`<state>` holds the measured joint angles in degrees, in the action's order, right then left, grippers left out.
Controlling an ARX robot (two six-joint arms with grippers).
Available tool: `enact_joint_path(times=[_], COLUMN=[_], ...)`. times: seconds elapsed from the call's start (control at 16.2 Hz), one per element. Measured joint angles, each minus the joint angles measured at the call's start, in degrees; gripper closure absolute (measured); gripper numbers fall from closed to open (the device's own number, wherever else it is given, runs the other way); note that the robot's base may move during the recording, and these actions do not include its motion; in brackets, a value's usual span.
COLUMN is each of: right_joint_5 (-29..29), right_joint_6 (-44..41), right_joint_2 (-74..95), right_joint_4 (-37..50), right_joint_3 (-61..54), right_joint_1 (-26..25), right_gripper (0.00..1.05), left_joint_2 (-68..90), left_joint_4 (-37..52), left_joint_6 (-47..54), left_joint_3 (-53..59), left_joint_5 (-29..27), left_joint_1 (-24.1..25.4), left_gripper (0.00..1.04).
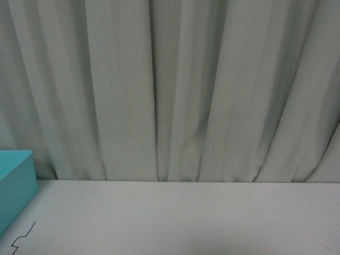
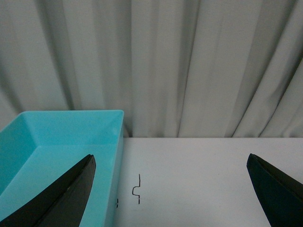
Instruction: Wind up and store yellow beetle toy
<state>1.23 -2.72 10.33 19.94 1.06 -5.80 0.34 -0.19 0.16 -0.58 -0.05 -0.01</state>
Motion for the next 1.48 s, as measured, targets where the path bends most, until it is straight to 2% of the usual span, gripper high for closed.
enact_joint_path(times=[0.18,0.31,0.49,0.55,0.68,0.8,0.92,1.05,1.17,1.29,1.48], right_joint_5=[18.6,29.6,43.5,47.7,54.4,54.4,51.3,47.7,42.6,39.1,35.9], right_joint_6=[0.1,-0.1,-3.6,-7.4,-20.6,-40.1,-59.0,-75.5,-89.1,-94.2,-96.0], right_joint_2=[23.7,37.0,47.6,49.8,55.3,62.4,68.5,73.7,78.6,82.2,87.4], right_joint_4=[19.8,23.4,14.6,8.7,-7.0,-26.8,-42.8,-53.2,-57.6,-59.4,-61.1], right_joint_3=[6.8,13.2,23.1,27.5,35.0,42.8,48.1,50.8,51.8,53.0,57.5], right_joint_1=[-9.0,-11.2,-11.0,-10.1,-8.7,-7.9,-6.6,-5.0,-3.0,-0.7,1.4], right_gripper=[0.07,0.07,0.07,0.07,0.07,0.07,0.07,0.07,0.07,0.07,0.07], left_joint_2=[0.0,0.0,0.0,0.0,0.0,0.0,0.0,0.0,0.0,0.0,0.0], left_joint_4=[0.0,0.0,0.0,0.0,0.0,0.0,0.0,0.0,0.0,0.0,0.0], left_joint_6=[0.0,0.0,0.0,0.0,0.0,0.0,0.0,0.0,0.0,0.0,0.0], left_joint_3=[0.0,0.0,0.0,0.0,0.0,0.0,0.0,0.0,0.0,0.0,0.0], left_joint_5=[0.0,0.0,0.0,0.0,0.0,0.0,0.0,0.0,0.0,0.0,0.0], left_joint_1=[0.0,0.0,0.0,0.0,0.0,0.0,0.0,0.0,0.0,0.0,0.0], left_gripper=[0.07,0.07,0.07,0.07,0.07,0.07,0.07,0.07,0.07,0.07,0.07])
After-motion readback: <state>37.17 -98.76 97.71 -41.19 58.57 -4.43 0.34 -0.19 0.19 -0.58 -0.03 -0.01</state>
